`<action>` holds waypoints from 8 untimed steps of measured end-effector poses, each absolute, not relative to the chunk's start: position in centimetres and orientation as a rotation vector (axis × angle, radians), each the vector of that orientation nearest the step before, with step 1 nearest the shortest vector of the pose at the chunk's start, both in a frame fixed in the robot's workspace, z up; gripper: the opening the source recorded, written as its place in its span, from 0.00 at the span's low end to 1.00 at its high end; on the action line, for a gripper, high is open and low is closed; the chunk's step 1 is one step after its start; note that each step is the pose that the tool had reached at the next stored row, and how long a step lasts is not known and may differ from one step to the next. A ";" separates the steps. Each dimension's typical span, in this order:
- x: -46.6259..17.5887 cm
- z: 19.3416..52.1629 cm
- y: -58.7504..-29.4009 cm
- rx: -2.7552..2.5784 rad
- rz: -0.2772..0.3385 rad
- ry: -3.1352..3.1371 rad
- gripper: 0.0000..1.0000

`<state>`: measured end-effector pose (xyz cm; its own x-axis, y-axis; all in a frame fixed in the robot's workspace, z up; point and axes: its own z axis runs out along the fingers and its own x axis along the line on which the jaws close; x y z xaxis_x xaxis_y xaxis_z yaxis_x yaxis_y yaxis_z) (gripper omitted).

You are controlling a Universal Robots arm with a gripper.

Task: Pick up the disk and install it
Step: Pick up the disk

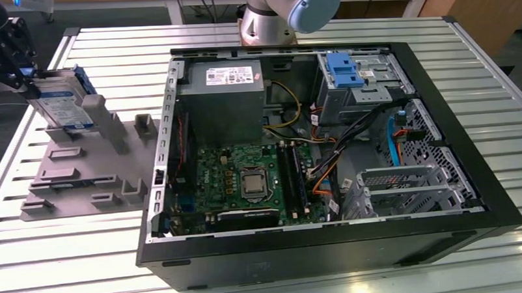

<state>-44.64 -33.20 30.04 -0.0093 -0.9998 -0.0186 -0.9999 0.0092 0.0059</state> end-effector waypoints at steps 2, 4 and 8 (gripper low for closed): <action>-44.6 30.1 -33.2 -2.205 0.027 2.225 0.36; -44.6 30.1 -33.2 -2.205 0.027 2.225 0.36; -44.6 30.1 -33.2 -2.205 0.027 2.225 0.36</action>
